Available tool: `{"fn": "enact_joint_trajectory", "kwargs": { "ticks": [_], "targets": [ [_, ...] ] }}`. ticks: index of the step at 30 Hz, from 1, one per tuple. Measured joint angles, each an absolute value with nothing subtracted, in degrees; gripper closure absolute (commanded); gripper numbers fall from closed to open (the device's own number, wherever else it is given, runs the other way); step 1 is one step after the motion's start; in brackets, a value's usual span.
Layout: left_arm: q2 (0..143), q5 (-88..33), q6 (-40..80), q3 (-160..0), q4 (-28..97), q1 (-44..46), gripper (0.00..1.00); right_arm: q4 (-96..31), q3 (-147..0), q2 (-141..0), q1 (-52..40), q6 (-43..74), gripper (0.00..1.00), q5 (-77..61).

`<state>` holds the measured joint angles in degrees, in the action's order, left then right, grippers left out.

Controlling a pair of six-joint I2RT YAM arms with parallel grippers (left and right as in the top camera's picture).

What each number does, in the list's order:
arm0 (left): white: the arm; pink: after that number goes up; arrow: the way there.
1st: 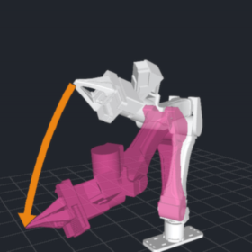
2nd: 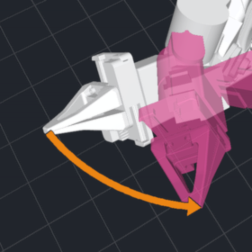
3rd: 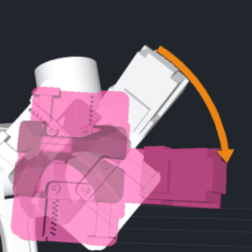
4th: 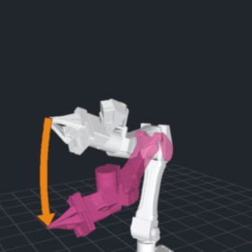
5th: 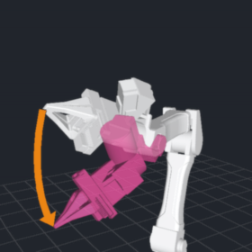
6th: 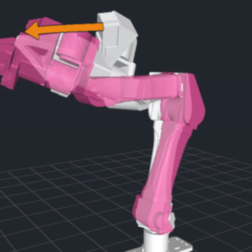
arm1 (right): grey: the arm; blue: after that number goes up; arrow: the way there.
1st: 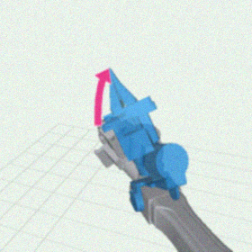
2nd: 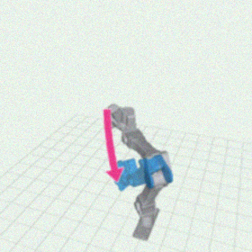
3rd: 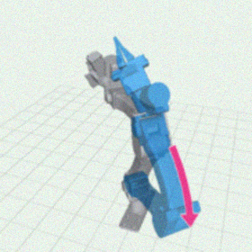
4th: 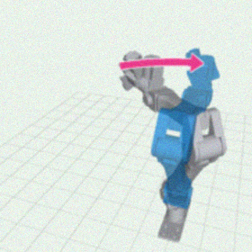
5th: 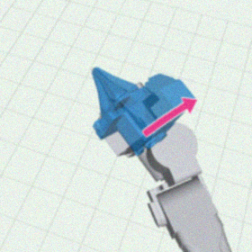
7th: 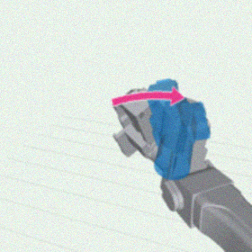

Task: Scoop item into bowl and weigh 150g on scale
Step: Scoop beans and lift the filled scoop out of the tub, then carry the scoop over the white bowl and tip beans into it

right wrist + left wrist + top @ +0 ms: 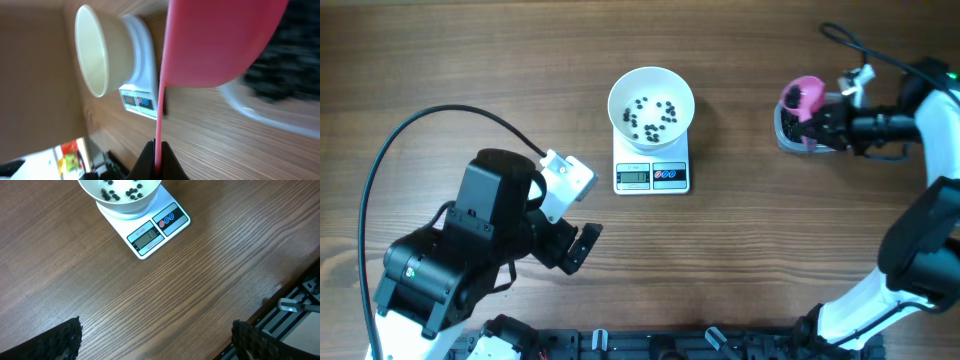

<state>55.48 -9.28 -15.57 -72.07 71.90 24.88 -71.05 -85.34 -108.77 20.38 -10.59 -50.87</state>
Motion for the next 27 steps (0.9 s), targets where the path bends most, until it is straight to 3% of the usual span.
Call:
{"fn": "enact_joint_trajectory", "kwargs": {
  "ticks": [15,27],
  "targets": [
    [55.5,-9.3,-15.6,-72.1,71.9,24.9,0.0,-52.4,-87.2,-106.6,-5.2,-1.4,0.95,-51.0],
    [55.5,-9.3,-15.6,-72.1,71.9,24.9,0.0,-46.5,-87.2,-106.5,-21.5,-1.5,0.95,-23.6]
  ]
}}
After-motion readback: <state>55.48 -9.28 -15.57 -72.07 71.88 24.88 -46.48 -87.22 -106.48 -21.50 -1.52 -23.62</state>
